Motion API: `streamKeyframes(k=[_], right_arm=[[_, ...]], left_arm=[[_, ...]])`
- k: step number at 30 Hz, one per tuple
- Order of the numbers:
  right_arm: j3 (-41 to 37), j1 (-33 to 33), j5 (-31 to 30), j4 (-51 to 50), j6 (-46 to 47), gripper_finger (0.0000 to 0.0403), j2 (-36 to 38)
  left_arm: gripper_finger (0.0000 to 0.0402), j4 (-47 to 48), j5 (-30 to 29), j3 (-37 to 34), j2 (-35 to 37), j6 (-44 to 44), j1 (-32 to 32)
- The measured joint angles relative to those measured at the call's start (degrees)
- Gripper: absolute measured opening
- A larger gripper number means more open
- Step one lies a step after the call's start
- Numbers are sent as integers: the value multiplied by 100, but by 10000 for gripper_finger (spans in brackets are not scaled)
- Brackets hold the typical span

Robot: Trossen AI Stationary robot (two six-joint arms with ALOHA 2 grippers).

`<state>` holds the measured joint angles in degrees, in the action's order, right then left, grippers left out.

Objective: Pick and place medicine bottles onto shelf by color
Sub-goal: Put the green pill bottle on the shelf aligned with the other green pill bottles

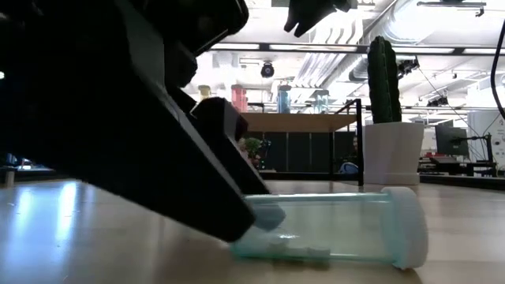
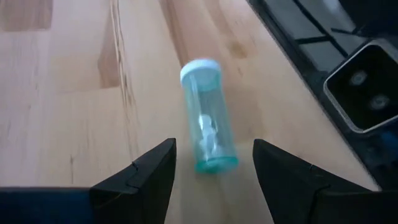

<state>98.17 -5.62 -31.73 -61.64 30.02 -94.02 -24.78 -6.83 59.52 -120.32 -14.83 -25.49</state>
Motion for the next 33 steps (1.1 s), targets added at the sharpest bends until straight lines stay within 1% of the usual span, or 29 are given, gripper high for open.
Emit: streamKeyframes(k=[11, 15, 24, 27, 30, 33], right_arm=[[0, 0, -1, -5, 0, 154, 0], [0, -1, -1, -8, 0, 154, 0], [0, 1, 6, -27, -114, 154, 0], [0, 1, 183, -27, -199, 154, 0], [-2, 1, 424, -37, -231, 154, 30], [-2, -1, 525, -53, -308, 154, 120]], left_arm=[[198, -97, 19, 1, -89, 3, 33], [177, -111, 16, 1, -89, 92, 34], [107, -114, 104, 1, -89, 149, 105], [88, -122, 234, 1, -89, 147, 176], [82, -139, 318, 1, -89, 146, 250], [88, -207, 480, -2, -91, 133, 328]])
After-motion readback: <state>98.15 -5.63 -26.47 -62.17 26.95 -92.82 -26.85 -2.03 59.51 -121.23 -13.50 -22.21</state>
